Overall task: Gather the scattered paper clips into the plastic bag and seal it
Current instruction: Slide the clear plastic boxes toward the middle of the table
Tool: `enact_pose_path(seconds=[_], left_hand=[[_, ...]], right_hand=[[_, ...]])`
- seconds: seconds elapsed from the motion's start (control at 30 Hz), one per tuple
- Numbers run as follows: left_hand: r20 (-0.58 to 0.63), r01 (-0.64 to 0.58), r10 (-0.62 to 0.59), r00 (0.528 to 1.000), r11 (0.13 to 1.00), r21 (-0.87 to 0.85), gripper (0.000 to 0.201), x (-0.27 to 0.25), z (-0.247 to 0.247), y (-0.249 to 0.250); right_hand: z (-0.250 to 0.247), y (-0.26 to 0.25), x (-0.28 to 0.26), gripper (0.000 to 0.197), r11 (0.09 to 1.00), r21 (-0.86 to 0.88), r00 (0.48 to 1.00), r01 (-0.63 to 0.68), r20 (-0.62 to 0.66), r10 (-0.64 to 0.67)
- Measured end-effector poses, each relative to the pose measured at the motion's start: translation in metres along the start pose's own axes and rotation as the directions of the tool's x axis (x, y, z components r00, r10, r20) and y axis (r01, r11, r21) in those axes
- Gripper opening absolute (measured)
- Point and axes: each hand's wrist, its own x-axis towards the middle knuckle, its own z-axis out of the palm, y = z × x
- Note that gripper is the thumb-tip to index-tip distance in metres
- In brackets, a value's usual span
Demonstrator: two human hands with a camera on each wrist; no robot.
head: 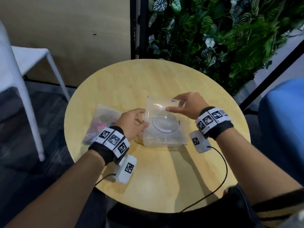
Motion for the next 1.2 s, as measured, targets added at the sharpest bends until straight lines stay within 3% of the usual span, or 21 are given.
enact_pose_path(seconds=[0.1,0.2,0.27,0.4,0.5,0.6,0.67,0.73,0.8,0.97,1.07,1.2], left_hand=[[-0.096,0.011,-0.005,0.995,0.998,0.061,0.038,0.001,0.008,-0.001],[-0.178,-0.017,0.066,0.982,0.964,0.265,0.011,0.000,0.009,0.006],[-0.190,0.006,0.057,0.980,0.948,0.320,0.016,0.002,0.011,0.004],[-0.205,0.055,0.021,0.978,0.932,0.359,0.044,0.007,0.016,-0.002],[-0.230,0.085,0.005,0.973,0.921,0.381,0.042,0.007,0.018,-0.004],[-0.253,0.119,-0.041,0.967,0.947,0.299,0.042,0.008,0.018,-0.001],[-0.274,0.152,-0.096,0.957,0.969,0.193,0.052,0.010,0.016,-0.001],[-0.282,0.222,-0.185,0.941,0.970,0.105,0.060,0.012,0.013,-0.002],[-0.280,0.264,-0.244,0.929,0.964,0.036,0.042,0.011,0.013,-0.002],[-0.313,0.230,-0.171,0.934,0.959,0.163,0.024,0.008,0.025,0.010],[-0.315,0.210,-0.143,0.938,0.959,0.190,0.023,0.003,0.027,0.014],[-0.299,0.207,-0.131,0.945,0.950,0.236,0.022,0.003,0.025,0.015]], right_hand=[[0.027,0.011,0.003,0.077,0.990,-0.058,0.992,-0.126,0.002,0.126],[0.037,0.018,-0.002,0.084,0.963,0.003,0.963,-0.270,0.008,0.270],[0.037,0.023,-0.008,0.075,0.938,0.081,0.940,-0.338,-0.009,0.340],[0.039,0.033,-0.022,0.045,0.908,0.126,0.916,-0.400,0.021,0.401],[0.045,0.039,-0.031,0.031,0.815,0.383,0.895,-0.435,0.085,0.438],[0.046,0.040,-0.038,0.023,0.740,0.500,0.869,-0.449,0.052,0.492],[0.045,0.039,-0.040,0.027,0.693,0.538,0.845,-0.480,0.072,0.529],[0.044,0.037,-0.039,0.030,0.683,0.520,0.826,-0.513,0.082,0.558],[0.044,0.031,-0.036,0.032,0.699,0.471,0.811,-0.538,0.061,0.582],[0.044,0.022,-0.038,0.036,0.722,0.397,0.789,-0.567,0.013,0.614],[0.041,0.019,-0.040,0.032,0.716,0.373,0.774,-0.590,0.007,0.634],[0.045,0.019,-0.032,0.042,0.749,0.246,0.770,-0.615,-0.016,0.638]])
